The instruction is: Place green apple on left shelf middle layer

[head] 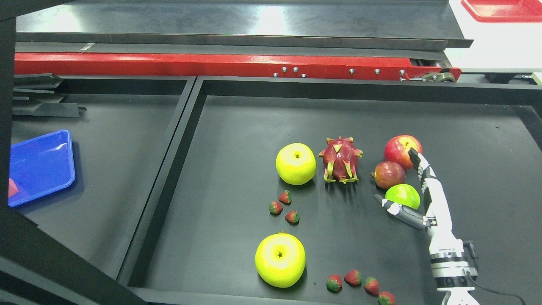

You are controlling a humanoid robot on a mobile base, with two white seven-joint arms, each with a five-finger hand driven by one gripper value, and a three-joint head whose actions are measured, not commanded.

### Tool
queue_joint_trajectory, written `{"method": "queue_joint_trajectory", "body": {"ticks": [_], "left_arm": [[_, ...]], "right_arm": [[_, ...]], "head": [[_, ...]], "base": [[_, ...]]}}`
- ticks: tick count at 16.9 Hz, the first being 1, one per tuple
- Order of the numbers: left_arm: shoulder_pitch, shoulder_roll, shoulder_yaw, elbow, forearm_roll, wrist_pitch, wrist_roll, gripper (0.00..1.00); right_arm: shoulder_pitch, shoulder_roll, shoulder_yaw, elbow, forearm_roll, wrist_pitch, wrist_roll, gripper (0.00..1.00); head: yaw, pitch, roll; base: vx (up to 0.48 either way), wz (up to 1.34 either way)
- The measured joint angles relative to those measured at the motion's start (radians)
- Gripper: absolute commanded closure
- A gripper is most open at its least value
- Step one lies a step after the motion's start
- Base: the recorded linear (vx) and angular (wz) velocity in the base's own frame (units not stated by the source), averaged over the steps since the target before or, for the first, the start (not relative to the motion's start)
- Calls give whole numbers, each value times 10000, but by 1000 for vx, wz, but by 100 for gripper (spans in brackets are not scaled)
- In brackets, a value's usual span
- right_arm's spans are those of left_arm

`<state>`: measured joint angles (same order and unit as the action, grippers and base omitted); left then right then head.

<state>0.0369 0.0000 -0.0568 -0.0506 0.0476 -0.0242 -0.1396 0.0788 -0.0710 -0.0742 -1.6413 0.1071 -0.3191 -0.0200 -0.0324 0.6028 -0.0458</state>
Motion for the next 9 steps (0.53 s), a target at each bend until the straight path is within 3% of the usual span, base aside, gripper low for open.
{"method": "queue_joint_trajectory", "body": {"ticks": [9], "left_arm": [[0,0,0,0,0,9,6,0]], "right_arm": [[488,425,257,-106,-1728,433,75,0]], "head": [[0,0,0]], "base": [[0,0]]}}
